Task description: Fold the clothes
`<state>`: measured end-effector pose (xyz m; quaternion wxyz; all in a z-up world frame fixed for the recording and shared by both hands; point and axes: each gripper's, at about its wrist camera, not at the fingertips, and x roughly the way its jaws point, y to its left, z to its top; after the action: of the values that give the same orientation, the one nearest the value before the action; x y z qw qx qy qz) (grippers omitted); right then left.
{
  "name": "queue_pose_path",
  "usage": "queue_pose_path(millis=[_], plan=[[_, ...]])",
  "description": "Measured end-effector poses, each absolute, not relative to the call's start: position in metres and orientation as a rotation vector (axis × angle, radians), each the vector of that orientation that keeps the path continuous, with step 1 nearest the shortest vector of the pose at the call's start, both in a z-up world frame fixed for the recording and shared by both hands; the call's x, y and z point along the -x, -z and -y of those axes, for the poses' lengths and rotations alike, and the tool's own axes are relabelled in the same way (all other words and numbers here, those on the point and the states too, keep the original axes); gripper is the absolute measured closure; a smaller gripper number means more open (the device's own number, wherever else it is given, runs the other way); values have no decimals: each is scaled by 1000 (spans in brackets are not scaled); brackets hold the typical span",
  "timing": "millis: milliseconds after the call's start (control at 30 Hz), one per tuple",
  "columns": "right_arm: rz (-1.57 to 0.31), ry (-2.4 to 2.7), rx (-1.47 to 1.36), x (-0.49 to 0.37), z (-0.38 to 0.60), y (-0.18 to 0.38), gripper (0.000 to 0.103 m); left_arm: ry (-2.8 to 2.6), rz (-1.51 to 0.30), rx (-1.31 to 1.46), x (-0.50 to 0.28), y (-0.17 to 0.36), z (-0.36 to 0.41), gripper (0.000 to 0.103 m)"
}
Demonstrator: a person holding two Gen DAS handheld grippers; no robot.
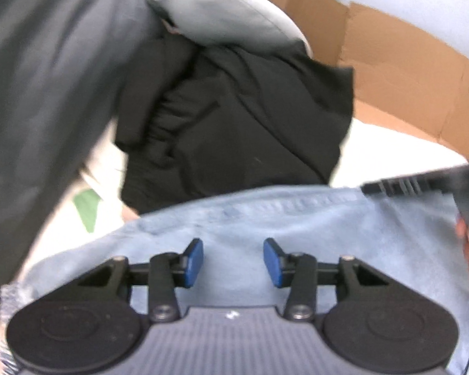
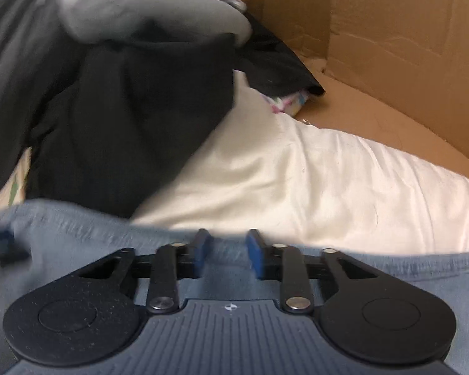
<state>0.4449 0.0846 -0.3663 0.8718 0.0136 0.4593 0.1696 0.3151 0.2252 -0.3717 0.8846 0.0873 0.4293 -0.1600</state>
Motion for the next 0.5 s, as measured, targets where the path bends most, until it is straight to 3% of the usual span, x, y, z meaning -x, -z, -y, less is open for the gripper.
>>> queue_pose_path(millis=[67, 500], plan=[[-991, -354, -78, -457, -81, 365, 80, 319, -902, -186, -313, 380, -221, 59], [-911, -418, -109, -400, -76, 347, 80, 271, -805, -148, -321, 399, -208, 71]])
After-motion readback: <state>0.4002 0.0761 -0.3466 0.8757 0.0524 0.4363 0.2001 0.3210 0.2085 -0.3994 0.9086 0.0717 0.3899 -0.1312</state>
